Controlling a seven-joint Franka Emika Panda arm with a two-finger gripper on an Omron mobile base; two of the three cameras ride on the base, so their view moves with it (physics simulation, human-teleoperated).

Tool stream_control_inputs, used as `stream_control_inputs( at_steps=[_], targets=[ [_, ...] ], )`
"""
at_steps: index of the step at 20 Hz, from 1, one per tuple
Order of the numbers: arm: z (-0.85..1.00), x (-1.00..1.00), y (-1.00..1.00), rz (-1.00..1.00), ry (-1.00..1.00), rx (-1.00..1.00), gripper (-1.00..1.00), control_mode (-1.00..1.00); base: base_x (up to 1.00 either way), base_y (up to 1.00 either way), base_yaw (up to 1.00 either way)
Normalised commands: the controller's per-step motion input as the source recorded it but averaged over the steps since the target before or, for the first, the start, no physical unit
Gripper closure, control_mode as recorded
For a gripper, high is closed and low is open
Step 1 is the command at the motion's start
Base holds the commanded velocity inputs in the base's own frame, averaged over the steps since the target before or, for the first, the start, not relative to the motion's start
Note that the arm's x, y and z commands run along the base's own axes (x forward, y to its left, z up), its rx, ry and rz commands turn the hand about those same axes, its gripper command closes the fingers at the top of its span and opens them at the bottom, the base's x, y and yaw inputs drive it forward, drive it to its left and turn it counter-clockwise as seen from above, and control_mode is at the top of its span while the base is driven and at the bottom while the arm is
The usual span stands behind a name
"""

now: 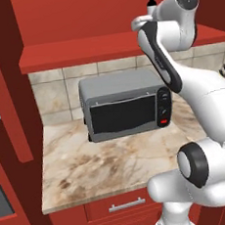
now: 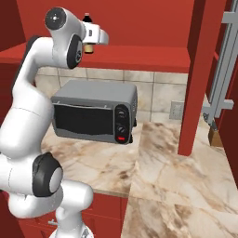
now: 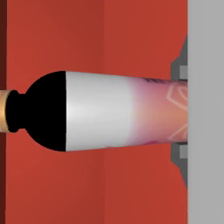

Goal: Pick the bottled drink from the counter and place it in the open cabinet.

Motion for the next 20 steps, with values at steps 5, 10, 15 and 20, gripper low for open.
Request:
stream_control_inputs(
  at_steps=[5, 10, 15, 20],
  targets=[
    [0.0, 0.31, -0.12, 0.0, 0.0, 0.02, 1.0, -1.0, 0.0, 0.0, 0.0],
    [0.0, 0.09, -0.08, 0.0, -0.07, 0.03, 1.0, -1.0, 0.0, 0.0, 0.0],
    [-0.14, 0.0, -0.02, 0.0, -0.05, 0.0, 1.0, -1.0, 0.0, 0.0, 0.0],
    [-0.31, 0.0, 0.0, 0.0, -0.01, 0.0, 1.0, -1.0, 0.0, 0.0, 0.0]
  ],
)
